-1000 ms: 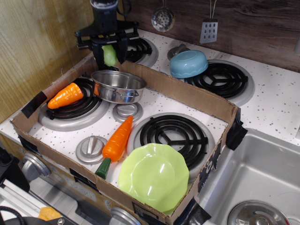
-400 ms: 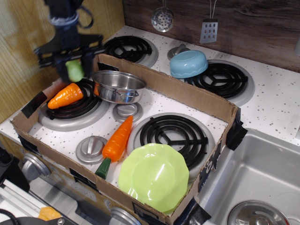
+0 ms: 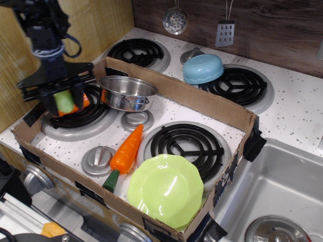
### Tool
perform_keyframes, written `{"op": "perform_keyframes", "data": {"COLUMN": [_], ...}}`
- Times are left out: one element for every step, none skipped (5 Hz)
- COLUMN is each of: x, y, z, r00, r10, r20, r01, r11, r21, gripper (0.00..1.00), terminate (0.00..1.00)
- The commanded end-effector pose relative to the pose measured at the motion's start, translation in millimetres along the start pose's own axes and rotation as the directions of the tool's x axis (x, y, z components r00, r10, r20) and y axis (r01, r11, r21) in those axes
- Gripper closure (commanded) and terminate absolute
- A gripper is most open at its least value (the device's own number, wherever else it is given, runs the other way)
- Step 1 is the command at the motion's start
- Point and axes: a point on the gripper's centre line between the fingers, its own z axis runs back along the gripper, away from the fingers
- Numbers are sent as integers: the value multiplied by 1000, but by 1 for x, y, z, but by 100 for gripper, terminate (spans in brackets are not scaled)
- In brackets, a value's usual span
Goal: Take broccoli out of pan
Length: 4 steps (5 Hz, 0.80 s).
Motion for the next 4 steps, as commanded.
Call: {"op": "perform_keyframes", "data": {"x": [-26,-40,-46,-37], "y": [20,22,23,23], "z": [9,-6,-15,-21], "r00": [997,995,994,999], "r10": [71,93,99,49], "r20": [43,22,36,-15], "r01": [-70,-92,-96,-50], "r11": [997,995,993,995], "r21": [-9,-44,-74,-86], "gripper": [100,100,0,0], "terminate": [0,0,0,0]}}
